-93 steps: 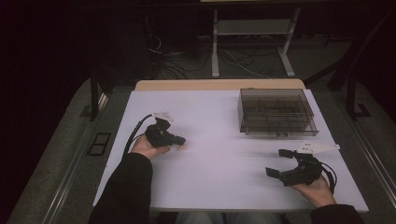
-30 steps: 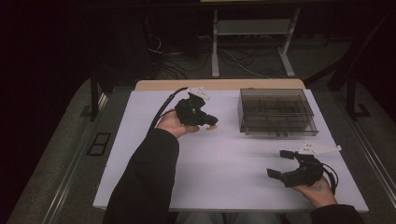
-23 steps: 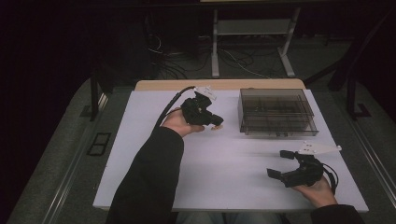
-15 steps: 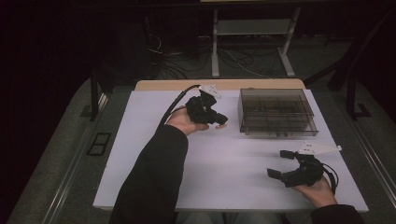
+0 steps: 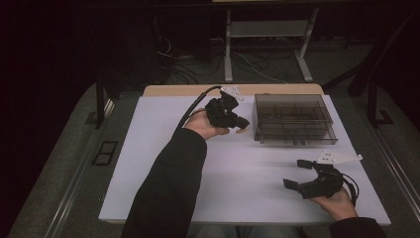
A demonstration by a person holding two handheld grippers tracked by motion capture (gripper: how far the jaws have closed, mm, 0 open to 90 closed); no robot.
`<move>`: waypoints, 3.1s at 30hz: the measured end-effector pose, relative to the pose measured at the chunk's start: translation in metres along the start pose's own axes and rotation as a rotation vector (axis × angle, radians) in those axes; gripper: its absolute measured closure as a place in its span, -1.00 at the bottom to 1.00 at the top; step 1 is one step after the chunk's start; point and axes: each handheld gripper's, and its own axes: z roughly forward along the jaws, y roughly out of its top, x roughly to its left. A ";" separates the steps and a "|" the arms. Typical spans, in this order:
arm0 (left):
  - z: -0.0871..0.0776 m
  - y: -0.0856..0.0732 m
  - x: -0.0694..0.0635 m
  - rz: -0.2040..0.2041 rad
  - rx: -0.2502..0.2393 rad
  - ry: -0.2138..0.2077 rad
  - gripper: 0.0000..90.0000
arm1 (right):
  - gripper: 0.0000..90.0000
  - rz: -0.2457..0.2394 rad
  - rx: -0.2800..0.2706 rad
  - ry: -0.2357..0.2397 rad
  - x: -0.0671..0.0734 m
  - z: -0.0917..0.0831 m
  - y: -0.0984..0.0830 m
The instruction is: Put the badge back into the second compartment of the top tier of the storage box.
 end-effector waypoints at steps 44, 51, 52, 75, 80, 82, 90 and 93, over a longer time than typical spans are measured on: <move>0.058 0.051 -0.004 0.046 -0.057 -0.065 0.95 | -1.00 -0.010 -0.001 0.011 0.001 -0.001 0.000; 0.073 0.056 -0.004 0.040 -0.071 -0.080 0.95 | -1.00 -0.010 -0.002 0.014 0.001 -0.001 0.000; 0.075 0.056 -0.004 0.041 -0.073 -0.083 0.95 | -1.00 -0.011 -0.001 0.014 0.001 -0.001 0.000; 0.108 0.062 -0.003 0.001 -0.105 -0.112 0.95 | -1.00 -0.013 0.000 0.021 0.002 0.000 0.000; 0.116 0.060 -0.001 -0.017 -0.101 -0.119 0.94 | -1.00 -0.017 0.002 0.023 0.002 0.001 0.000; 0.119 0.059 0.000 -0.020 -0.098 -0.119 0.94 | -1.00 -0.017 0.003 0.023 0.002 0.001 0.000; 0.130 0.059 0.002 -0.029 -0.098 -0.121 0.95 | -1.00 -0.022 0.004 0.025 0.002 0.002 0.001; 0.135 0.060 0.001 -0.032 -0.093 -0.123 0.95 | -1.00 -0.021 0.006 0.026 0.002 0.002 0.001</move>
